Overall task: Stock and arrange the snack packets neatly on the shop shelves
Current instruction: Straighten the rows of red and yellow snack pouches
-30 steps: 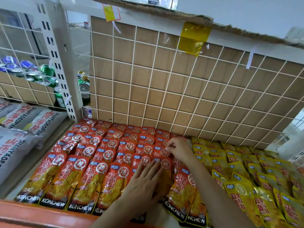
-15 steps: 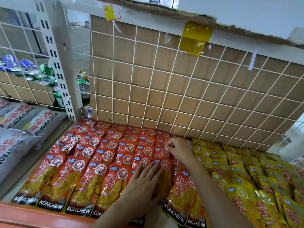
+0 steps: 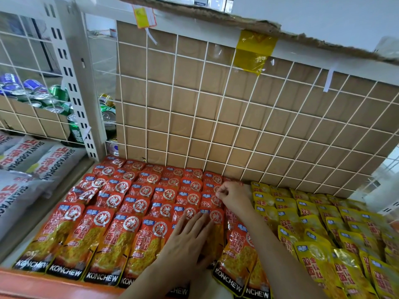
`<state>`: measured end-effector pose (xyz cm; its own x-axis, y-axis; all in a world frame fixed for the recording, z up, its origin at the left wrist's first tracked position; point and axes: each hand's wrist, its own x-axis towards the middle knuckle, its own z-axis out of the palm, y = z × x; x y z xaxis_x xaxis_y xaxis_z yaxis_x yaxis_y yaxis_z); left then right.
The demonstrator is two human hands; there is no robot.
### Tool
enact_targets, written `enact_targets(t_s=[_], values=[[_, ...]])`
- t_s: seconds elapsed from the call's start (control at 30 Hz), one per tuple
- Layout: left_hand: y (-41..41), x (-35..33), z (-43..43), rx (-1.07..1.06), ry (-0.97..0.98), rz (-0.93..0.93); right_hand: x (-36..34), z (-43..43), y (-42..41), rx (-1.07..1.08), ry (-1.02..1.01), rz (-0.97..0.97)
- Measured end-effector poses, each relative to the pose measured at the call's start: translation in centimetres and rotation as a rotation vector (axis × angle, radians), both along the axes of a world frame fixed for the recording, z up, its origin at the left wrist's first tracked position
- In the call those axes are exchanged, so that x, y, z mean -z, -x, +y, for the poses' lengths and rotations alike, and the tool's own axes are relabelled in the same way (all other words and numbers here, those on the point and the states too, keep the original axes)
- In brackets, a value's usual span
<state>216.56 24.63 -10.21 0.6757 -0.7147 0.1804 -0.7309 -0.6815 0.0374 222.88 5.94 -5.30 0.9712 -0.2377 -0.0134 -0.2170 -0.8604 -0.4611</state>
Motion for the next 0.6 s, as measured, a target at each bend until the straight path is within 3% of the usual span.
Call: enact_targets(t_s=[0.6], values=[[-0.18, -0.76, 0.04, 0.017, -0.054, 0.153, 0.22, -0.12, 0.50, -0.005, -0.043, -0.062]])
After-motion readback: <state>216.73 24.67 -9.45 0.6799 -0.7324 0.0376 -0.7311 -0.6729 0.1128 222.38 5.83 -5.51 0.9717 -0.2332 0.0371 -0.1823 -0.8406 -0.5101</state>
